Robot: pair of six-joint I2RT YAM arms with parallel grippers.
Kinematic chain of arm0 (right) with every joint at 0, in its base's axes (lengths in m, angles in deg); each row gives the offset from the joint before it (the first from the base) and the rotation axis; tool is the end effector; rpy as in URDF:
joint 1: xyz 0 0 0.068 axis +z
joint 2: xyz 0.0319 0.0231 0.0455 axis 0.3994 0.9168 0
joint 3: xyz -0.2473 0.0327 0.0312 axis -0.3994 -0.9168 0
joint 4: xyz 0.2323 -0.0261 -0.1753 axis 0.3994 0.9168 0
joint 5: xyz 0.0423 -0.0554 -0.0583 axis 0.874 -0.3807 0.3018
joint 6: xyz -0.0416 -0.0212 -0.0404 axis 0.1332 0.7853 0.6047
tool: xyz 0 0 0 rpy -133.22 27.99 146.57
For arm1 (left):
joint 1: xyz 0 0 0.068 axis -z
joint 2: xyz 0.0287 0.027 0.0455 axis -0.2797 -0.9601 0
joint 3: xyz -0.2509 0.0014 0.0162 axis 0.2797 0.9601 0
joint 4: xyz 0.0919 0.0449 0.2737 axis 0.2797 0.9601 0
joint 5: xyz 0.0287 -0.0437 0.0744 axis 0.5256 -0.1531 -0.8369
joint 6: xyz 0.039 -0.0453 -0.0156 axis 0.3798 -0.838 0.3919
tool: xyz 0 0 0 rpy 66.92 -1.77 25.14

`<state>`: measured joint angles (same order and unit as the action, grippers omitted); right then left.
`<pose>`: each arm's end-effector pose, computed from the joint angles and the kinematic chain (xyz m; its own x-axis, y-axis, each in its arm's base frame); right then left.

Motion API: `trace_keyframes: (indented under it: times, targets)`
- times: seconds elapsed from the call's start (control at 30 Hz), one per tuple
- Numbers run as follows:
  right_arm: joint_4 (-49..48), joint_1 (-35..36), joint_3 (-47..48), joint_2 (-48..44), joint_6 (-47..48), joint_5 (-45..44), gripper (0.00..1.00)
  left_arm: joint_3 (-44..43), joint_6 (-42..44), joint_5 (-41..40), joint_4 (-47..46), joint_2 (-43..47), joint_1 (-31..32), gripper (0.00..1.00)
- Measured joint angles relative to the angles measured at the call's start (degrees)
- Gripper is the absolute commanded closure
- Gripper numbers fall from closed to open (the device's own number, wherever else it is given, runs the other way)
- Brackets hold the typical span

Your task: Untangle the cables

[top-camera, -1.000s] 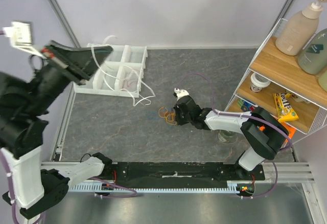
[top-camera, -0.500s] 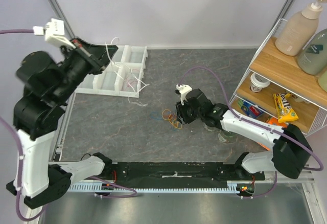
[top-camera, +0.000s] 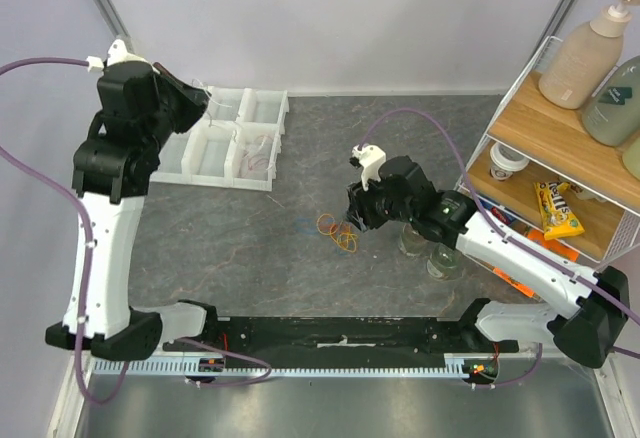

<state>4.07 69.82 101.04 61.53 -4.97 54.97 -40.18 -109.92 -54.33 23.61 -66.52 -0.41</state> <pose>0.2139 0.2289 0.2735 -0.6394 -0.2036 -0.7414 -0.5877 0.7512 0.3005 0.2359 -0.0584 0.5184 -0.2775 -0.6134 -0.7394 -0.1079 0.7847 -0.6104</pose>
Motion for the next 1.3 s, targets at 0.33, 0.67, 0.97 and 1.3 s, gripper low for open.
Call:
trace_keyframes:
  times: [0.33,0.67,0.97,1.3]
  targets:
    - [4.1,0.0,7.3,-3.9,1.7,-3.4,0.48,3.5,-15.8,0.2,-0.2,-11.3,-13.3,0.98]
    - [8.6,0.0,7.3,-10.0,2.6,-8.9,0.48,3.0,-20.2,-6.3,-3.7,-21.3,-19.1,0.98]
    - [11.4,0.0,8.1,-9.8,4.1,-12.2,0.46,1.1,-25.0,-7.3,-3.6,-32.8,-20.4,0.98]
    - [12.3,0.0,11.1,-4.7,5.4,-13.5,0.46,-4.0,-30.1,-8.7,-2.4,-40.9,-21.0,0.98]
